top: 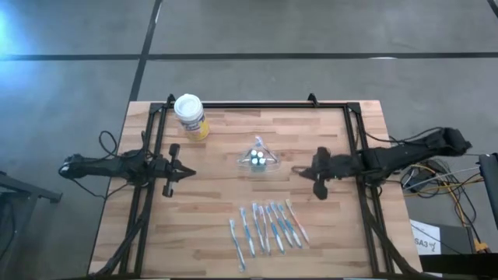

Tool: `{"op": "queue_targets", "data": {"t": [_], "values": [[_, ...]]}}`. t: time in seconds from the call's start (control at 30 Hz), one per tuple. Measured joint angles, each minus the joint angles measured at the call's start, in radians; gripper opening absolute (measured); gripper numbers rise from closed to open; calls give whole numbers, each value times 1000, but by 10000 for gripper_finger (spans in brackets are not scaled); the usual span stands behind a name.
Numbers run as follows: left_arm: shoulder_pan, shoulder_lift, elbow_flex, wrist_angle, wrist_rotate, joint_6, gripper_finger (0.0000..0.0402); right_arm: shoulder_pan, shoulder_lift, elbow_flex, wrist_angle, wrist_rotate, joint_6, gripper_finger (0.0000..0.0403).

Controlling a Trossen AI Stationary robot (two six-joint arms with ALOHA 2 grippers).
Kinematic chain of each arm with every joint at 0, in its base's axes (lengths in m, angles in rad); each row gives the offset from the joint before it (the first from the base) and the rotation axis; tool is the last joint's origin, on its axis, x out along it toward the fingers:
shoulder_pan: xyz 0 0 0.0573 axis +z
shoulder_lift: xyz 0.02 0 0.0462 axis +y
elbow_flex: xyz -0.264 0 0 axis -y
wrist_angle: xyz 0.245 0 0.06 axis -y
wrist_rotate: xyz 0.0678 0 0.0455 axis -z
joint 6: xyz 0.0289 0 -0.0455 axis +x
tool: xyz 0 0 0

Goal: Pick & Place toothbrushing station
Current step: Put the orange toothbrush into the right section of the transparent organizer

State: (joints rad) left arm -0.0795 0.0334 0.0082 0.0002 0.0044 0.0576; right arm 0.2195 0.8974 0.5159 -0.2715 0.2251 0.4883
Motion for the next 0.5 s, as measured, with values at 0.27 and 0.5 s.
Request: {"op": "queue_targets", "data": {"t": [0.27,0.5], "values": [[0,0,0,0,-2,-4,14,186,252,217,-265,89,354,8],[0,0,-1,0,-2,-39,9,226,465,314,-335,-33,590,21]]}}
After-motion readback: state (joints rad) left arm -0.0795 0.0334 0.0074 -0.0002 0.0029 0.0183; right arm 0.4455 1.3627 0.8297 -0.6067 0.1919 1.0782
